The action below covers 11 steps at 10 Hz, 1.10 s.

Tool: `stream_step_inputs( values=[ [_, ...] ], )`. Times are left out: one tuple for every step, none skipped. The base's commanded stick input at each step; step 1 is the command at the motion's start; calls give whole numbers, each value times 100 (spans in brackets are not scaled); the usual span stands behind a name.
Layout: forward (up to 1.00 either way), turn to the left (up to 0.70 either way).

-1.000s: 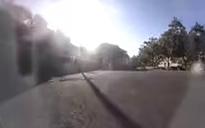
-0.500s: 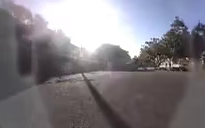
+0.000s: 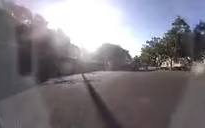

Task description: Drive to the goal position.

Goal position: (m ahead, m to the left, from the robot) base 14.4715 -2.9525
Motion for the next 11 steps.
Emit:
stream_step_inputs(
  values=[
    [50,0],
    [50,0],
    [50,0],
    [50,0],
    [50,0],
    [50,0],
    [50,0],
    [50,0],
    [50,0],
    [50,0],
    [50,0]
  ],
)
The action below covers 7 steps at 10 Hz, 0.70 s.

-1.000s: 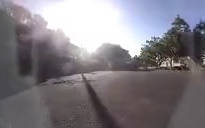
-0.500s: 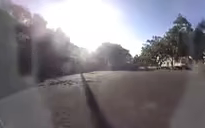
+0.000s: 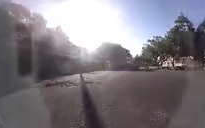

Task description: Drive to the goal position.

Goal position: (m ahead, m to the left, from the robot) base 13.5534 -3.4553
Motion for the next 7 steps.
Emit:
stream_step_inputs(
  values=[
    [50,0],
    [50,0],
    [50,0],
    [50,0],
    [50,0],
    [50,0],
    [50,0]
  ],
)
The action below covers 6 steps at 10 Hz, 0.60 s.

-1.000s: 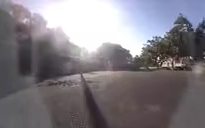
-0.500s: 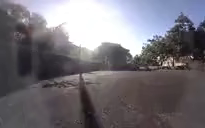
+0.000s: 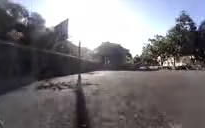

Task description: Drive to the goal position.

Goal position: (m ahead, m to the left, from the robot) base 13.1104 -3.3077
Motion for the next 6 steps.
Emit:
stream_step_inputs(
  values=[
    [50,0],
    [50,0],
    [50,0],
    [50,0],
    [50,0],
    [50,0]
  ],
)
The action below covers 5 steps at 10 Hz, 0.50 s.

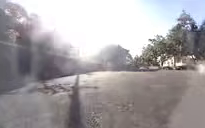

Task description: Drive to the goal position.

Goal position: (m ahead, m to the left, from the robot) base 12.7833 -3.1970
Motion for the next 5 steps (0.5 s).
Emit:
stream_step_inputs(
  values=[
    [50,0],
    [50,0],
    [50,0],
    [50,0],
    [50,0]
  ],
)
